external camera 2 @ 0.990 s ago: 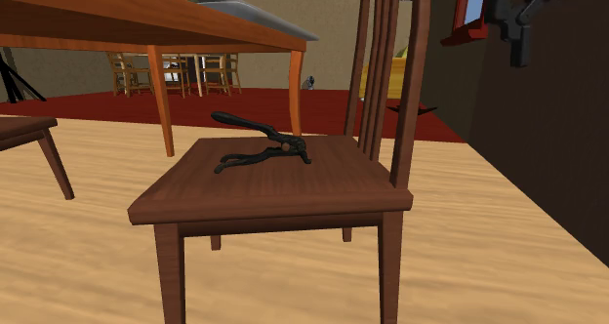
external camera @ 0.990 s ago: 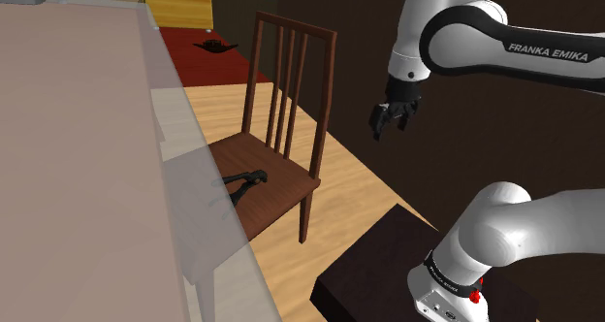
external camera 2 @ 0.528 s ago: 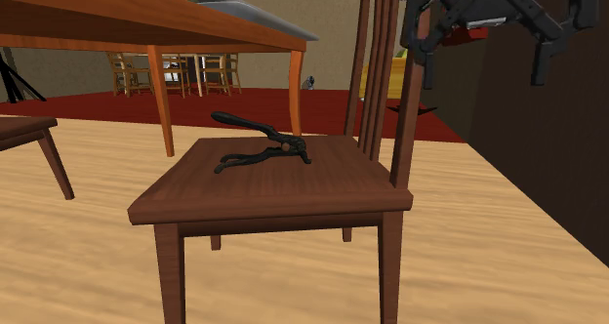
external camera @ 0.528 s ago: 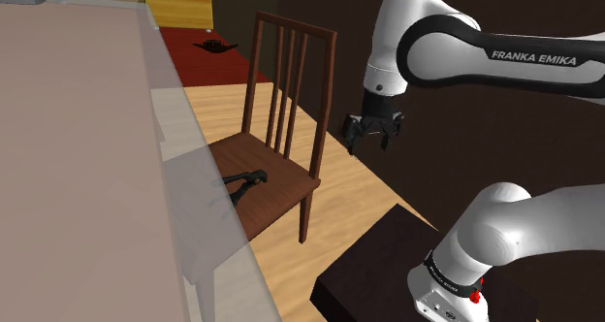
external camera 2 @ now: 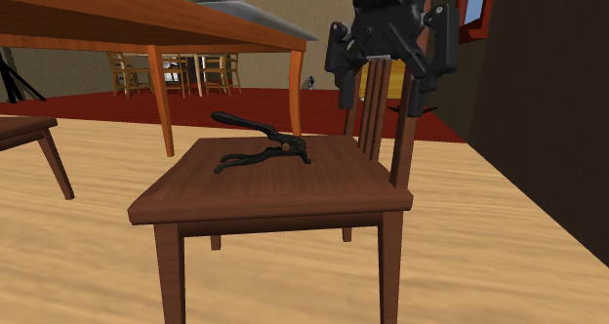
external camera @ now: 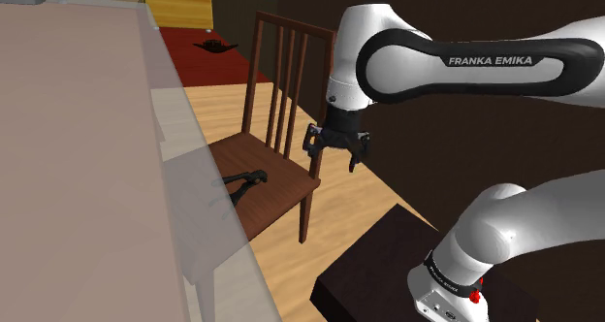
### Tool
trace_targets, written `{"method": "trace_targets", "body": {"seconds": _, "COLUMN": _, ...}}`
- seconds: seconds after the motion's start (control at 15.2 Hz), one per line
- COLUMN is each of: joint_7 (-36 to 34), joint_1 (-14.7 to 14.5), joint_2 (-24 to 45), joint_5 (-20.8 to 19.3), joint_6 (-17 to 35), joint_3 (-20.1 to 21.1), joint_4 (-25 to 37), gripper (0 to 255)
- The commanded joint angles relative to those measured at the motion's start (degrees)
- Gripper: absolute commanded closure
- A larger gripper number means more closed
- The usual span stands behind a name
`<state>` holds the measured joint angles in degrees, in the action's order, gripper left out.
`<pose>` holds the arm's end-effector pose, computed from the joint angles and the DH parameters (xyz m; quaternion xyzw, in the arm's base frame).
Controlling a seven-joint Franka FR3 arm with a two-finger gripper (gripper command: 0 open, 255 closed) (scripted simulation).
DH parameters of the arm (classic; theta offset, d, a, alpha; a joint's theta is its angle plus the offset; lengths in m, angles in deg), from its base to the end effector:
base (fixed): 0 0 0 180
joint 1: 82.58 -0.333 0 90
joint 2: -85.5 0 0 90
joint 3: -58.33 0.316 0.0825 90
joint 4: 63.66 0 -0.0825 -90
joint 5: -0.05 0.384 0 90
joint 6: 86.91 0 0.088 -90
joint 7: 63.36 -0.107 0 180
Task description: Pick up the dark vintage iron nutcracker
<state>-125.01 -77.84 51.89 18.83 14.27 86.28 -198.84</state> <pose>0.3397 0.1983 0.5076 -0.9158 0.3999 0.0382 0.0051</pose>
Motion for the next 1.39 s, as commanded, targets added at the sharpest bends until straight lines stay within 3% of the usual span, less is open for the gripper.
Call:
{"method": "trace_targets", "body": {"seconds": 0.0, "joint_7": -6.31, "joint_1": 1.16, "joint_2": 3.21, "joint_5": 1.65, "joint_6": 2.46, "joint_3": 2.88, "joint_4": 1.91, "gripper": 0}}
{"method": "trace_targets", "body": {"seconds": 0.46, "joint_7": -27.23, "joint_1": 6.44, "joint_2": 16.71, "joint_5": 2.0, "joint_6": 11.84, "joint_3": 12.46, "joint_4": 10.15, "gripper": 0}}
{"method": "trace_targets", "body": {"seconds": 0.92, "joint_7": -50.12, "joint_1": 9.68, "joint_2": 33.44, "joint_5": -7.35, "joint_6": 20.44, "joint_3": 19.12, "joint_4": 20.32, "gripper": 0}}
{"method": "trace_targets", "body": {"seconds": 1.32, "joint_7": -50.54, "joint_1": 9.09, "joint_2": 35.51, "joint_5": -8.67, "joint_6": 25.06, "joint_3": 19.12, "joint_4": 17.27, "gripper": 0}}
